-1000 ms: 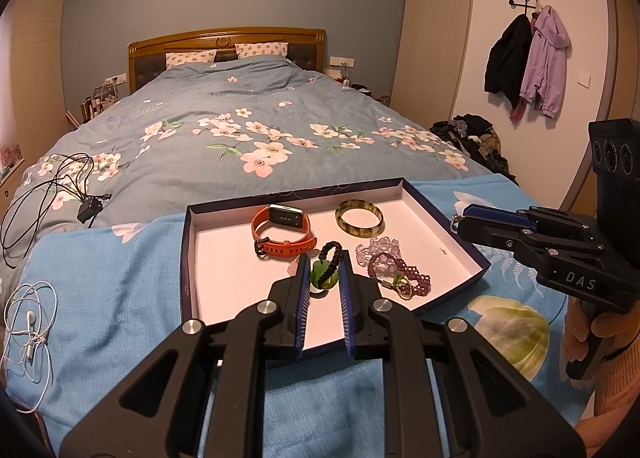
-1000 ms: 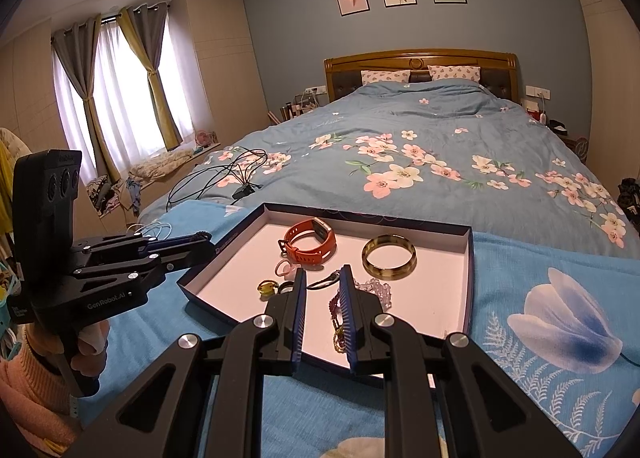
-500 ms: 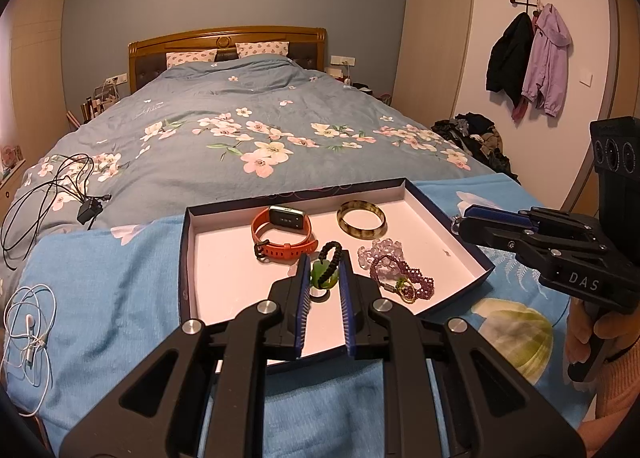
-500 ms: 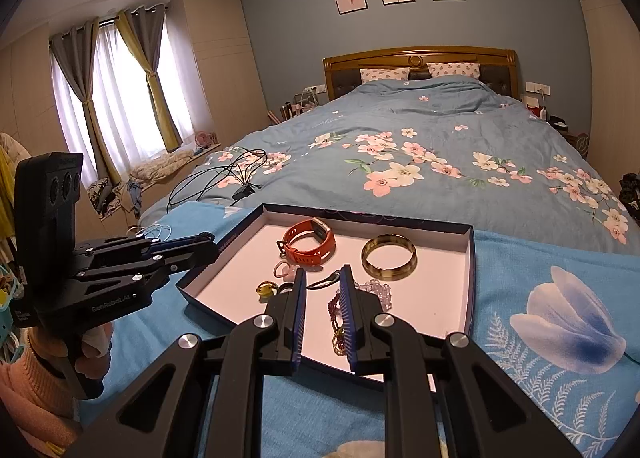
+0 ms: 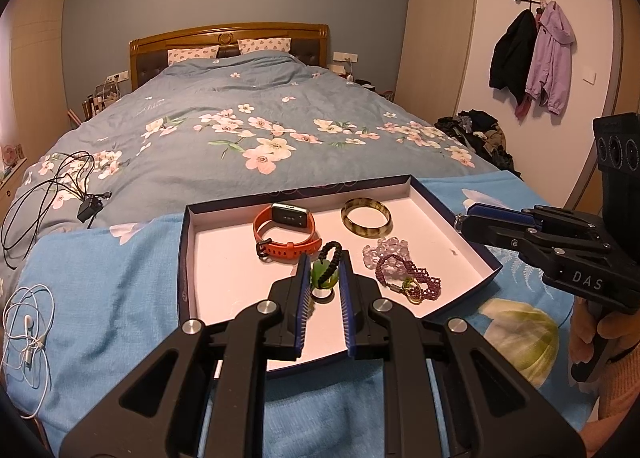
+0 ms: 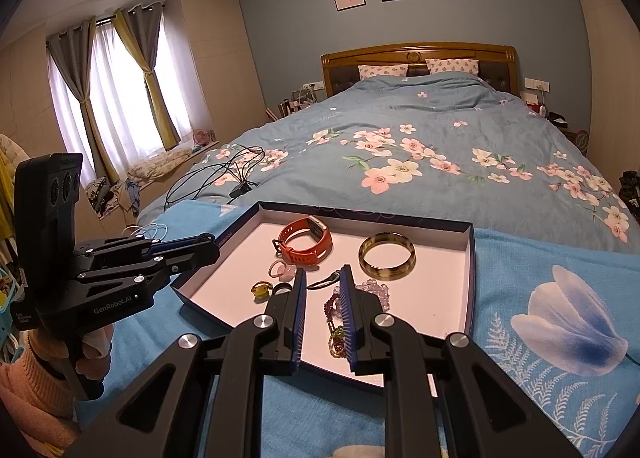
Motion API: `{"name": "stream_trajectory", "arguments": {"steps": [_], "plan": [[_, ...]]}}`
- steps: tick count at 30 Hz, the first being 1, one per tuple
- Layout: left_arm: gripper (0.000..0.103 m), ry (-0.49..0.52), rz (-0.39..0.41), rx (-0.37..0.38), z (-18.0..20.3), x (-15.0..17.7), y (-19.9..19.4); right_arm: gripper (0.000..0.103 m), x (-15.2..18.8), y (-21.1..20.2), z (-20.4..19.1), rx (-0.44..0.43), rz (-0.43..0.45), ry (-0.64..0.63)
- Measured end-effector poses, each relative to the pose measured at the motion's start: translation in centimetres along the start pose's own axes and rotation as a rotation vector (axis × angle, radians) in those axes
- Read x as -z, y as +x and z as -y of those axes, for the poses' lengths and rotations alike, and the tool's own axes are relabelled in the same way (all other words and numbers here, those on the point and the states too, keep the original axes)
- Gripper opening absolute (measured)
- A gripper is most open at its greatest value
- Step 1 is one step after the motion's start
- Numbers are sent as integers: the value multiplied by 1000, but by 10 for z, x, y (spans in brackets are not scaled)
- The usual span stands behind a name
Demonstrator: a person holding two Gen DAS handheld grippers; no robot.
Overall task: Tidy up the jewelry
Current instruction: 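Lower the green ring into the tray with the left tool while the right tool releases the silver ring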
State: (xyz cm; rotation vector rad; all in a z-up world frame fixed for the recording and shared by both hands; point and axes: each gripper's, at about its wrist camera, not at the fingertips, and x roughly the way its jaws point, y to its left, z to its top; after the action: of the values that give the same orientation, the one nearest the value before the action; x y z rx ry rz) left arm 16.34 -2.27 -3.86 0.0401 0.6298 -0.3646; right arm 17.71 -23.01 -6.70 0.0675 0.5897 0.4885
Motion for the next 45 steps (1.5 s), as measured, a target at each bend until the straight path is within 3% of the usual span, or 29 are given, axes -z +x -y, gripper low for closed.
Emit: {"name": "stream_trajectory", "arguments": {"steps": [45], "plan": [[14,-18,-49,-27,-6,1,29,15,3,22,6,10,-44,18]]}}
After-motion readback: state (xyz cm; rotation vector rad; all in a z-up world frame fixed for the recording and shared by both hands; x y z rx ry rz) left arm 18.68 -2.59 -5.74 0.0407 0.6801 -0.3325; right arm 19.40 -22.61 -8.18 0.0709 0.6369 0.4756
